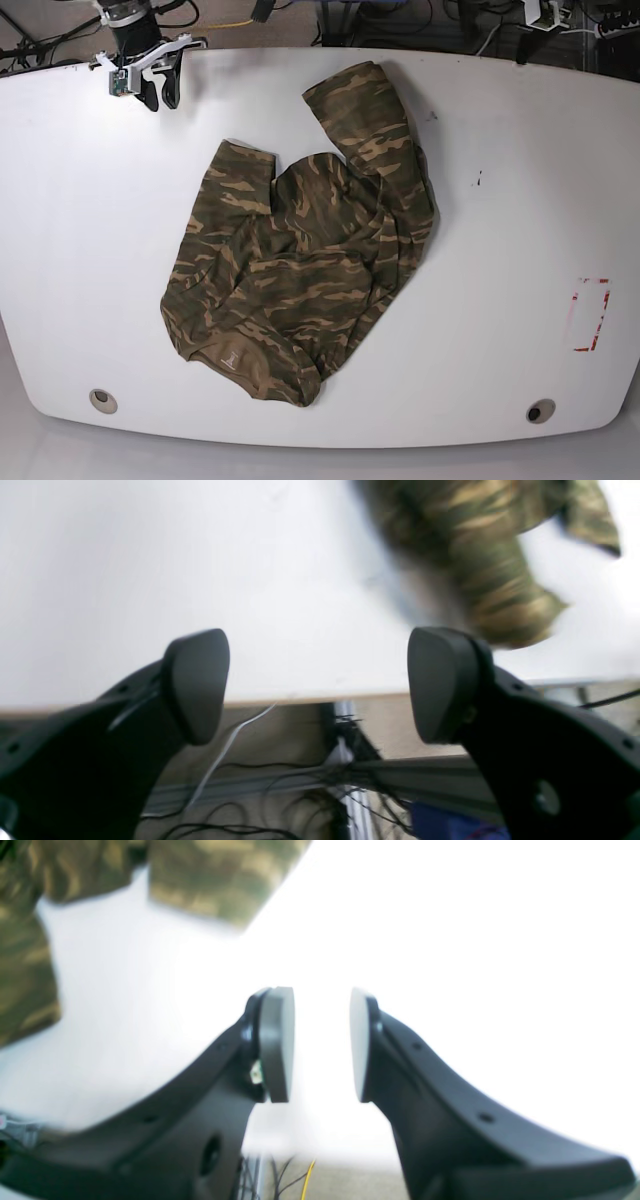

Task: Fold the T-shirt properly
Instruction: 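Move both grippers down toward the camouflage shirt's edges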

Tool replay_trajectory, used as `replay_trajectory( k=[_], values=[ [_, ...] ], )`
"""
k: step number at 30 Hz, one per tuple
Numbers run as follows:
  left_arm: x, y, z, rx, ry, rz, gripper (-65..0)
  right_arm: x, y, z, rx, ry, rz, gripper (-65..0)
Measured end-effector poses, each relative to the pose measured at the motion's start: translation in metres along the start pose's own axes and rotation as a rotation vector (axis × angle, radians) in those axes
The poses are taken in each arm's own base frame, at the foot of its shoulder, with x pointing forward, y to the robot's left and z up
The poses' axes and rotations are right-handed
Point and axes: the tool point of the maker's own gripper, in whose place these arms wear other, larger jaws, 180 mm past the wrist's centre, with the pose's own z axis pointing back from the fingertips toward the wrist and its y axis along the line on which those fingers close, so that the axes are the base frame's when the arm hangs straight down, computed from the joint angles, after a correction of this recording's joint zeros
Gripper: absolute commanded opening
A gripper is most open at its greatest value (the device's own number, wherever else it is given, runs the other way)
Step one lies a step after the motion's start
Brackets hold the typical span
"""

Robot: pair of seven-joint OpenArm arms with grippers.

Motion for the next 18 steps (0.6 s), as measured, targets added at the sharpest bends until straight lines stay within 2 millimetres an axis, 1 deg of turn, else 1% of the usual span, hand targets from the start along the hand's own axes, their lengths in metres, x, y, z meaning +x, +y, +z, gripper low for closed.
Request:
replay_trajectory(
  k=[3,5,9,11,13,16,18],
  values=[
    [-0.001,-0.006,-0.006,-0.013,-0.006,0.012,-12.5,0.008,0.001,-0.018,0.012,0.027,0.013,-46.9],
    [0.000,-0.012,-0.011,-0.029,-0.018,0.022,-12.5,0.017,-0.001,-0.028,0.018,0.026,0.025,-46.9],
    [0.001,-0.030,-0.018,-0.079,-0.033,0.050,-12.5,0.041,-0.007,-0.049,0.022,0.025,0.072,-46.9],
    [-0.002,-0.044,-0.021,-0.120,-0.026,0.068,-12.5,0.053,-0.008,-0.059,0.031,0.032,0.092,-46.9],
    [0.000,-0.059,-0.028,-0.185,-0.036,0.059,-12.5,0.064,-0.008,-0.069,0.039,0.049,0.112,-46.9],
    [0.004,-0.075,-0.037,-0.252,-0.056,0.039,-12.5,0.075,-0.008,-0.077,0.042,0.068,0.129,-46.9],
    [-0.001,-0.086,-0.042,-0.293,-0.025,0.039,-12.5,0.082,-0.010,-0.081,0.038,0.073,0.143,-46.9]
  ],
)
